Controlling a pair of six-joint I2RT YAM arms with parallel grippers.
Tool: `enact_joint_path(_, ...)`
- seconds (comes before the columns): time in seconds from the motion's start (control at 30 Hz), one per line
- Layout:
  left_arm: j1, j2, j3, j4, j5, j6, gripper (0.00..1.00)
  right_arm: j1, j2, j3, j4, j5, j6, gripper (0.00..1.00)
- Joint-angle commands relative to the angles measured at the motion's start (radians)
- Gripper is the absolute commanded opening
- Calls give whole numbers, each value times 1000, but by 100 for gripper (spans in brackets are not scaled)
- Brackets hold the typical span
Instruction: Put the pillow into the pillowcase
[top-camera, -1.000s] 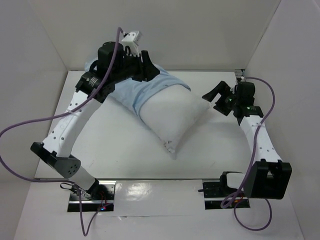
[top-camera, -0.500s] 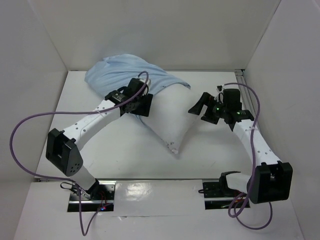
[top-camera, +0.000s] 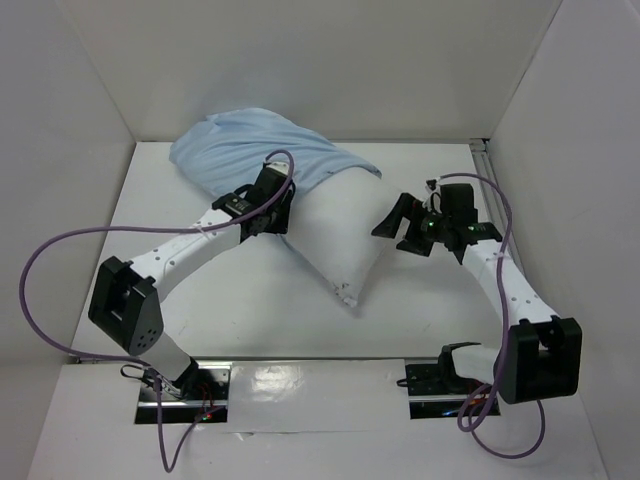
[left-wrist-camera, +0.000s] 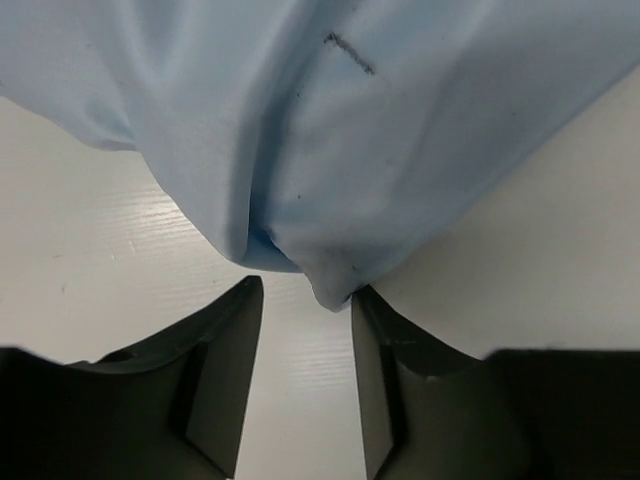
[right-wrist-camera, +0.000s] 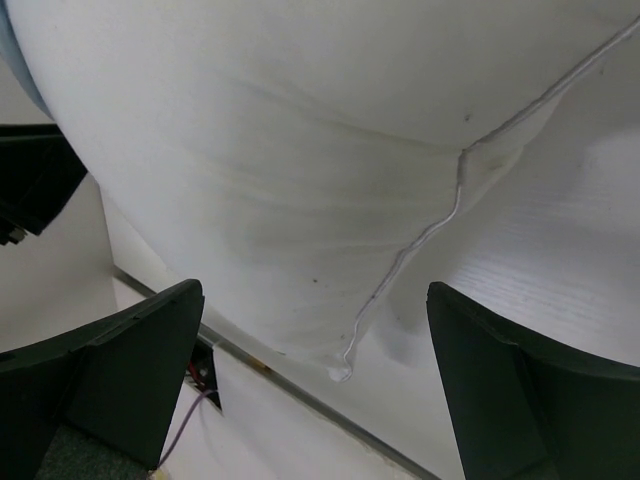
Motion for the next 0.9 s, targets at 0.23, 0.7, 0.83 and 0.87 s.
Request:
enact_joint_path(0.23, 24, 46, 31, 59, 33, -22, 0, 83, 79, -102, 160, -90, 45, 100)
enact_joint_path(0.7, -209, 229, 878, -102, 645, -29, 0, 58, 380, 480, 420, -192, 154, 0)
enact_joint_path(0.83, -173, 263, 1011, -141, 751, -96, 0, 70, 319, 463, 387, -153, 140, 0)
enact_joint_path(0.87, -172, 254, 982, -127, 765, -107, 0, 99, 276, 418, 418, -143, 159, 0)
